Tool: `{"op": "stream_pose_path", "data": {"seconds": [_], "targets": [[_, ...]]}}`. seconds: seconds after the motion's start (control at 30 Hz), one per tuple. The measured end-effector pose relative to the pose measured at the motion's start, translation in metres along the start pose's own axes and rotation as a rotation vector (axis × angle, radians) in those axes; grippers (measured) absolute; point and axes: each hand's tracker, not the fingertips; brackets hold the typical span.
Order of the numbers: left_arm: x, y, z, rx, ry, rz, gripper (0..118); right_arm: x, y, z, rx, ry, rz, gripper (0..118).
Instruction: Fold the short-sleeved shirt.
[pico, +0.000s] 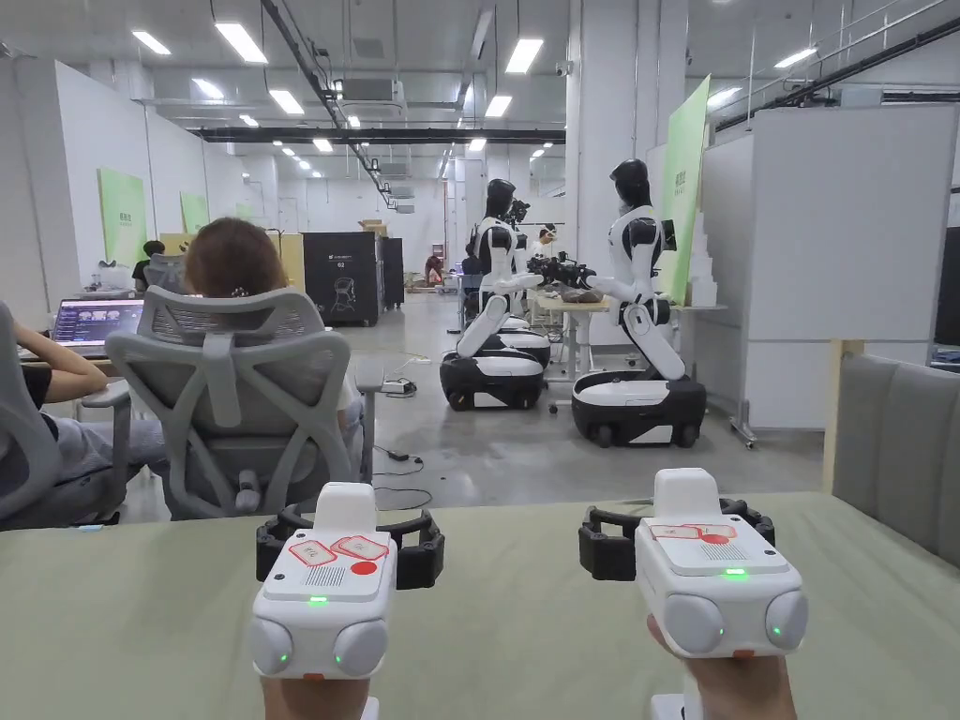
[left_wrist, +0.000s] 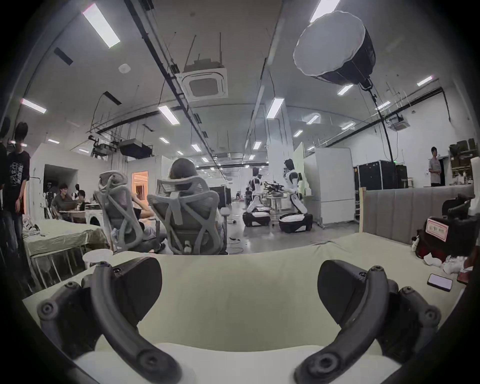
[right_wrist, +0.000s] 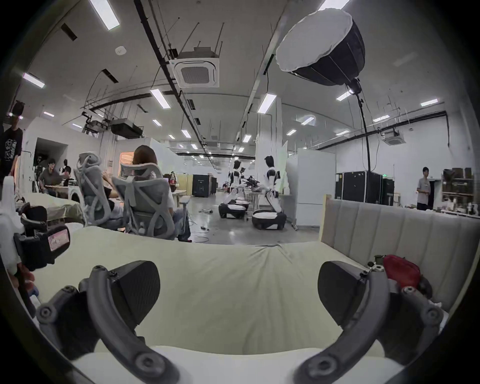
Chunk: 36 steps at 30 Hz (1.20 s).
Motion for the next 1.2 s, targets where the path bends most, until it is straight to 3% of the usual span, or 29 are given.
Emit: {"op": "stream_pose_path", "data": {"seconds": [0.13, 0.37, 1.2], "targets": [[0.000, -0.003, -0.006, -0.008, -0.002, -0.011, 118, 0.001, 0.004, 0.001, 0.023, 0.077, -0.011, 118], [-0.001, -0.005, -0.004, -0.004, -0.003, -0.006, 118, -0.007, 0.002, 0.005, 0.025, 0.051, 0.051, 118], [-0.002, -0.009, -0.001, -0.018, 0.005, -0.007, 118, -0.003, -0.001, 0.009, 0.045, 0.033, 0.041, 118]]}}
